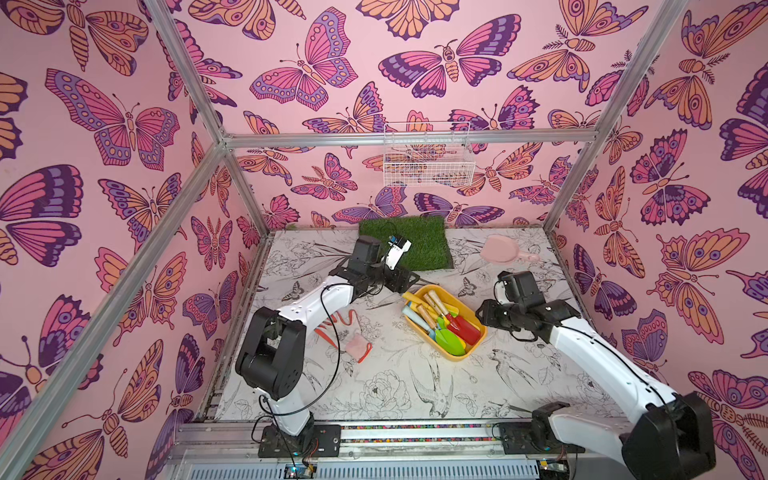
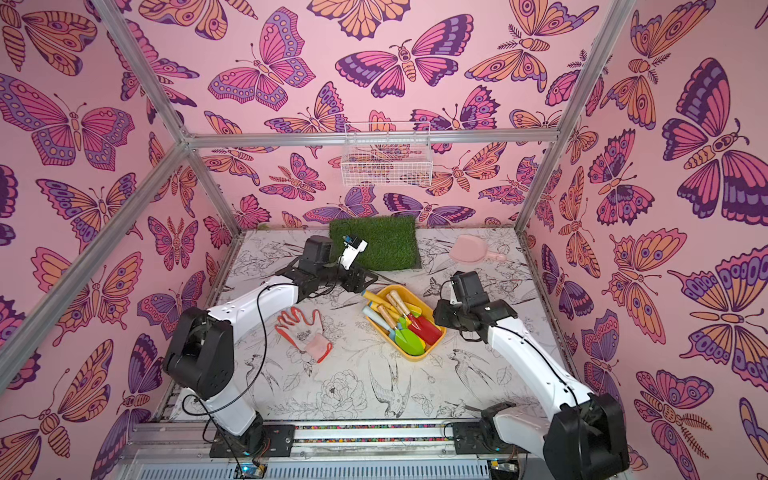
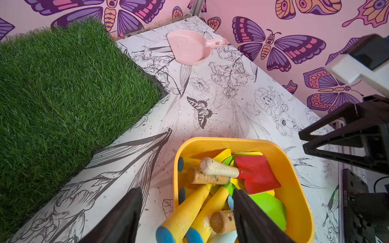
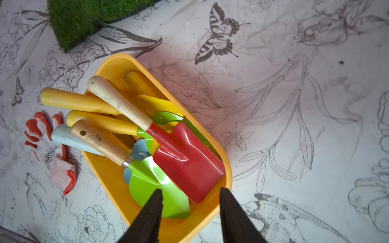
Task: Take the shovel out of the storage box
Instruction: Adjust the storage box at the center of the board.
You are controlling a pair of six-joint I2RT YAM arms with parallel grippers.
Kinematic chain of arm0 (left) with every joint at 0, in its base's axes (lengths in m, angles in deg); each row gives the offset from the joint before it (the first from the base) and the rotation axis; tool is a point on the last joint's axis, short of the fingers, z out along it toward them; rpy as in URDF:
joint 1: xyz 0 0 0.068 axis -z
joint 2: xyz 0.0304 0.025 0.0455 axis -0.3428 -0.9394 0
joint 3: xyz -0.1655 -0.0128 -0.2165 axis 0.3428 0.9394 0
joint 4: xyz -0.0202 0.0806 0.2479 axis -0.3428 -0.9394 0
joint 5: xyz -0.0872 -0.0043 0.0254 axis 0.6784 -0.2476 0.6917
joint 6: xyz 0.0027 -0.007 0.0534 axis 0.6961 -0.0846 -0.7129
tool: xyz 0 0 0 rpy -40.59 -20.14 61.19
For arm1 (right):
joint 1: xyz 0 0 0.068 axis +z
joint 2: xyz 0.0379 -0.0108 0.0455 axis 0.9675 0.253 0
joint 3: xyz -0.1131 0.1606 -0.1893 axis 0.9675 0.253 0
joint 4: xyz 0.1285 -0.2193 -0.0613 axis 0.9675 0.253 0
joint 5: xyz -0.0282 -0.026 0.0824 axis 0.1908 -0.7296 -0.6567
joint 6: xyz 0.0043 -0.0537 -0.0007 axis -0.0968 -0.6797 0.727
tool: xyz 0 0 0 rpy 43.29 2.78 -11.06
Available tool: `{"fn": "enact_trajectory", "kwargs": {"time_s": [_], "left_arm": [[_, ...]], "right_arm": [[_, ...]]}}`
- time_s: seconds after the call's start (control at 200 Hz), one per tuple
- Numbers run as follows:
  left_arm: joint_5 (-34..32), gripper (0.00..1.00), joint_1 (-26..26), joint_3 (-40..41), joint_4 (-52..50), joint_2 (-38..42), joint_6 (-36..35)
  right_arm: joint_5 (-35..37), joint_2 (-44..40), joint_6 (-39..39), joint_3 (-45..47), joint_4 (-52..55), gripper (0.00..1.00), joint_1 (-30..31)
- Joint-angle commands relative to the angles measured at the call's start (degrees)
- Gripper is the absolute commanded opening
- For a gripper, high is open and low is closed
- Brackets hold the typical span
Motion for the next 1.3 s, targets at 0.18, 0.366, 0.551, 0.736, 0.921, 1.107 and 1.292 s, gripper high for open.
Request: {"fn": "enact_trajectory", "kwargs": {"time_s": [0.18, 0.366, 0.551, 0.736, 0.921, 1.107, 1.292], "left_arm": [[0.0, 0.73, -0.3, -0.2, -0.9, -0.7, 1.8], [0.4, 0.74, -0.3, -0.1, -0.9, -1.1, 2.1], [-0.6, 0.75, -0.4, 0.5, -0.9, -0.2, 1.3], [-0.7, 0.75, -0.5, 1.0, -1.0, 0.6, 0.6], [2.2, 0.76, -0.8, 1.2, -1.2, 1.0, 0.9], [8.5, 0.76, -1.3, 0.0, -4.3, -0.1, 0.0], [8.3, 0.77, -1.4, 0.7, -9.9, 0.5, -7.6]], "right_arm": [[1.9, -1.5, 13.8, 6.6, -0.6, 0.40, 0.5], [1.9, 1.1, 13.9, 7.1, -2.5, 0.40, 0.5], [2.1, 5.0, 12.5, 6.3, -4.2, 0.34, 0.5], [1.8, 8.6, 6.8, 3.8, -2.6, 0.13, 0.5], [2.7, 12.9, -10.4, -5.5, 1.3, 0.00, 0.5], [-4.8, 26.0, -34.6, -22.2, 10.0, 0.00, 0.6], [-8.9, 40.9, -49.6, -38.1, 19.9, 0.00, 1.4]]}}
